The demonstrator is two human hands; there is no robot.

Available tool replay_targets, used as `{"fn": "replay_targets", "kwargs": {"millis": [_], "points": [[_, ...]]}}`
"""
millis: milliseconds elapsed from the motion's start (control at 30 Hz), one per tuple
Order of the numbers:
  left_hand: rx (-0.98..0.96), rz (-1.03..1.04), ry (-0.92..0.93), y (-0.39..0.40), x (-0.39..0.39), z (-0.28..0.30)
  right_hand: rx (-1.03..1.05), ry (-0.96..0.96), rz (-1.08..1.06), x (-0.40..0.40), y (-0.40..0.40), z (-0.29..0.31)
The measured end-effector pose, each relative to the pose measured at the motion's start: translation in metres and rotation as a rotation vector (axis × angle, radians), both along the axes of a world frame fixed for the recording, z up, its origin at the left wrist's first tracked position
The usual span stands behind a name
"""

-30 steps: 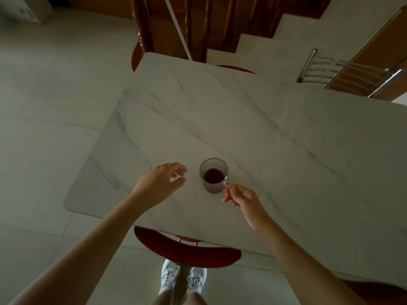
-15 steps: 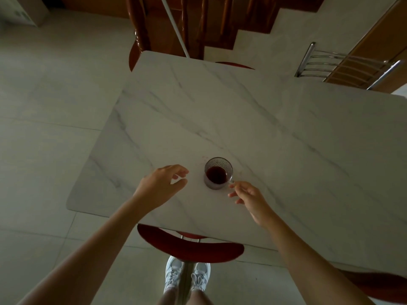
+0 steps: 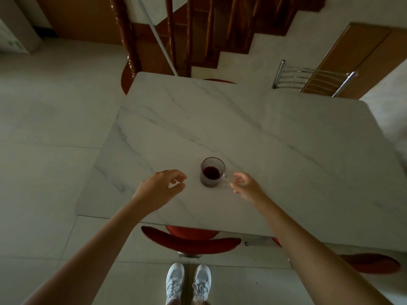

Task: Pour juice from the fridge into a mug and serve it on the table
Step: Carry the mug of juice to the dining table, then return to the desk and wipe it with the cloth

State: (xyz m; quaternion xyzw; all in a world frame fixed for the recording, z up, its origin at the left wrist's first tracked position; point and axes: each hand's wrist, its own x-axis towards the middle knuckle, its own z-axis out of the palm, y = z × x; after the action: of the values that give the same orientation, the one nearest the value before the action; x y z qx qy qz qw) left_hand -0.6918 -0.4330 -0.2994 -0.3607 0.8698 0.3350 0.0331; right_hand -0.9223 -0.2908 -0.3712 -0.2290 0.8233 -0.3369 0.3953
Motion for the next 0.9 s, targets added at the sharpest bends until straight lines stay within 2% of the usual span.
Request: {"fn": "replay_targets", "kwargs": {"millis": [100,300,500,767,900], "points": [[0.005,-0.01,0.016,0.001,0.003,0.017,-0.032,0.087,-0.008,-0.001,0.01,0.025],[-0.053,-0.024,0.08,-0.003,0.015,0.053,-0.121,0.088,0.029,0.005,0.016,0.085],[-0.174,0.119,0.214,-0.001,0.047,0.1,-0.319,0.167,0.169,0.032,-0.019,0.154],[-0.376,0.431,0.288,0.012,0.108,0.171,-0.563,0.285,0.576,0.086,-0.081,0.248],[-0.426,0.662,0.306,0.046,0.159,0.185,-0.669,0.255,0.84,0.13,-0.105,0.271]]}}
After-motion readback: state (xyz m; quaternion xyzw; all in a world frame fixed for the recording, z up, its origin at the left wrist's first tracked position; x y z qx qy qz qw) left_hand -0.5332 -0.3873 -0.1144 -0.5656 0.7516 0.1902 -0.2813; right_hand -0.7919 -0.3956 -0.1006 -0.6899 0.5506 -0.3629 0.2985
